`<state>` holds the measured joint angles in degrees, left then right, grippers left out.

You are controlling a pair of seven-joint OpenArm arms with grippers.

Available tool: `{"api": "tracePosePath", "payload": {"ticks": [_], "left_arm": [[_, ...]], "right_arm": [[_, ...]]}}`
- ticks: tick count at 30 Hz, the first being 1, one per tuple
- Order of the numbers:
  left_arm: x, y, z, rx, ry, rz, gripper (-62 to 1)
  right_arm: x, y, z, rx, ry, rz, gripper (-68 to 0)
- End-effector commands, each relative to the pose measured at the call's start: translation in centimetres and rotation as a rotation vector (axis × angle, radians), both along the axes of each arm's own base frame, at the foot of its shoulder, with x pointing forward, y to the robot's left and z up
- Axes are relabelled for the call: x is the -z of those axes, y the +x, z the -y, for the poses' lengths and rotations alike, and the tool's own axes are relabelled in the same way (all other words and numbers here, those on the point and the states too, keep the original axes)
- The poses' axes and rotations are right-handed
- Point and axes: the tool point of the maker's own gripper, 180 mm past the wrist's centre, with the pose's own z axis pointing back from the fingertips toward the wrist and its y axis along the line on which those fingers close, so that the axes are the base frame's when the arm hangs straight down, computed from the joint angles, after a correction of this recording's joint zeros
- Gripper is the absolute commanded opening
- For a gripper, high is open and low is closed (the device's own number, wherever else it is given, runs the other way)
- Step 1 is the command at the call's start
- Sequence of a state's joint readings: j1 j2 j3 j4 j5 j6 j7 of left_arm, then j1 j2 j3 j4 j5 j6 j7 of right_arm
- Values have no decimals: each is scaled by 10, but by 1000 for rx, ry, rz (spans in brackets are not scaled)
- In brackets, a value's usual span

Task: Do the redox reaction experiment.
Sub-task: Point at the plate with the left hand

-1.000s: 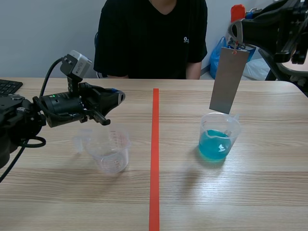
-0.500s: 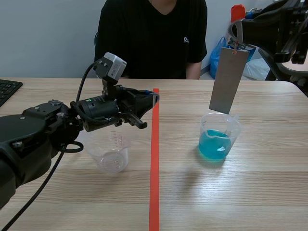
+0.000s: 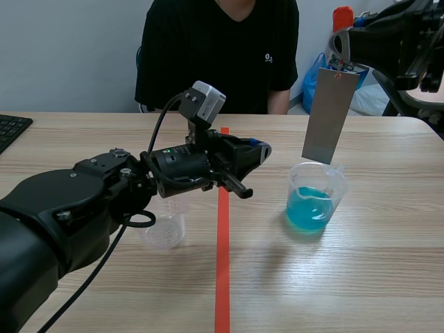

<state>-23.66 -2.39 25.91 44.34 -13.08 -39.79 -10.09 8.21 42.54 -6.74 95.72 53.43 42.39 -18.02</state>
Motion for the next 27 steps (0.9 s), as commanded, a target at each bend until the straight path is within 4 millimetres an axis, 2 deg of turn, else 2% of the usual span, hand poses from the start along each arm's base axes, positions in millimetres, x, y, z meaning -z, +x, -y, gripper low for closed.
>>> {"api": "tracePosePath", "payload": {"ticks": [1,11,27], "left_arm": [[-19,6,8,2,-46,35,-567],[-38,13,18,11,-80,69,-567],[-38,12,19,12,-79,65,-567]], "right_arm": [[-13,0,-1,-12,12,34,-662],[-13,0,-1,-13,13,34,-662],[-13,0,-1,-13,13,34,-662]]}}
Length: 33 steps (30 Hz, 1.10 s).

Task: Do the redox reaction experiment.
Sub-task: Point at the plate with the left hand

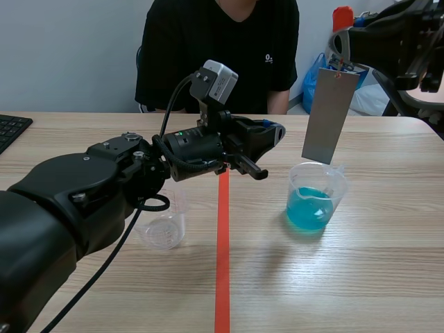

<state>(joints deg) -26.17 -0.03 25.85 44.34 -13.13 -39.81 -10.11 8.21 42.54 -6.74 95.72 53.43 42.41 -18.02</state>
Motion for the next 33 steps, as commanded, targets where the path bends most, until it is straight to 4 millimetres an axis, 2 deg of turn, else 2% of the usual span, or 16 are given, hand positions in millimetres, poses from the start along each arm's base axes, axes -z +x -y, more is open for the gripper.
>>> {"api": "tracePosePath", "payload": {"ticks": [1,33], "left_arm": [[-14,3,4,0,-39,21,-567],[-14,3,1,-6,-44,24,-567]], "right_arm": [[-13,0,-1,-12,13,34,-662],[-14,0,-1,-13,17,34,-662]]}}
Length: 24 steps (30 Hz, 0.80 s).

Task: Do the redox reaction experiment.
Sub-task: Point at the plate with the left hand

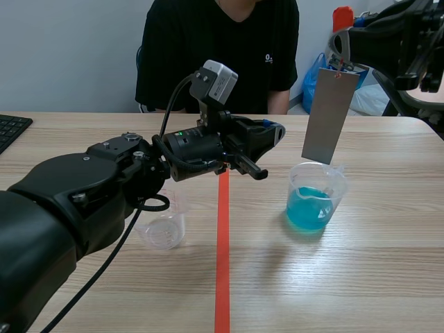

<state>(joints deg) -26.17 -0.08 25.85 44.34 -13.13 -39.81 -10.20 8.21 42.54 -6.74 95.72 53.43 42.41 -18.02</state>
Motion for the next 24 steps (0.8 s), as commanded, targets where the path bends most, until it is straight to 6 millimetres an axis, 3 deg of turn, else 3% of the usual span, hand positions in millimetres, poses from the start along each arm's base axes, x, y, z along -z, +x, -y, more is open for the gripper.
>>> {"api": "tracePosePath", "payload": {"ticks": [1,10,13,19,24], "left_arm": [[-14,4,0,-7,-49,27,-567],[-15,4,-2,-11,-51,31,-567],[-15,7,-12,-28,-54,43,-567],[-13,25,-58,-117,-23,67,-567],[-5,32,-106,-160,110,116,-567]], "right_arm": [[-14,0,-1,-13,17,34,-662],[-14,0,-1,-13,17,34,-662],[-14,0,-1,-13,17,34,-662],[-14,0,-1,-13,17,34,-662],[-14,0,-1,-13,17,34,-662]]}}
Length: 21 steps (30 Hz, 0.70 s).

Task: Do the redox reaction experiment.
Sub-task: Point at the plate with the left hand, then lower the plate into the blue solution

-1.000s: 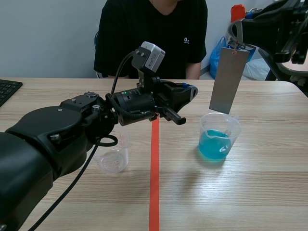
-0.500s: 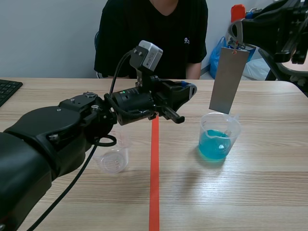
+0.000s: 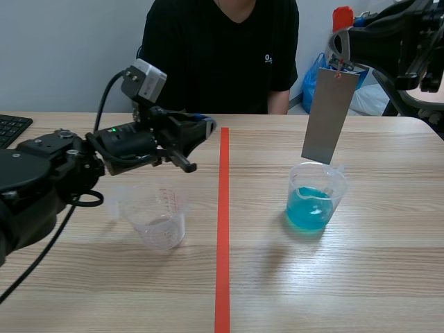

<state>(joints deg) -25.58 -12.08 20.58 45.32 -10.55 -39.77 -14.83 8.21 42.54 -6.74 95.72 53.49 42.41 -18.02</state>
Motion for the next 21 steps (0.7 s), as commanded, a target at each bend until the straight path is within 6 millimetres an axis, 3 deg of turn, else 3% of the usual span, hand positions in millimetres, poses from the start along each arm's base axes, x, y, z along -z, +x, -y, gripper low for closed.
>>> {"api": "tracePosePath", "payload": {"ticks": [1,6,11,16,21], "left_arm": [[-17,4,-16,-14,6,55,-567],[-15,-1,-84,-94,123,82,-567],[-16,-23,-145,-170,214,86,-567],[5,-62,-198,-245,314,10,-567],[30,-112,-238,-314,376,-63,-567]], "right_arm": [[-13,0,-1,-13,16,34,-662],[-13,0,-1,-13,16,33,-662],[-6,-3,-1,-12,15,13,-662],[1,-5,0,-11,15,-9,-662],[3,-6,0,-10,12,-12,-662]]}}
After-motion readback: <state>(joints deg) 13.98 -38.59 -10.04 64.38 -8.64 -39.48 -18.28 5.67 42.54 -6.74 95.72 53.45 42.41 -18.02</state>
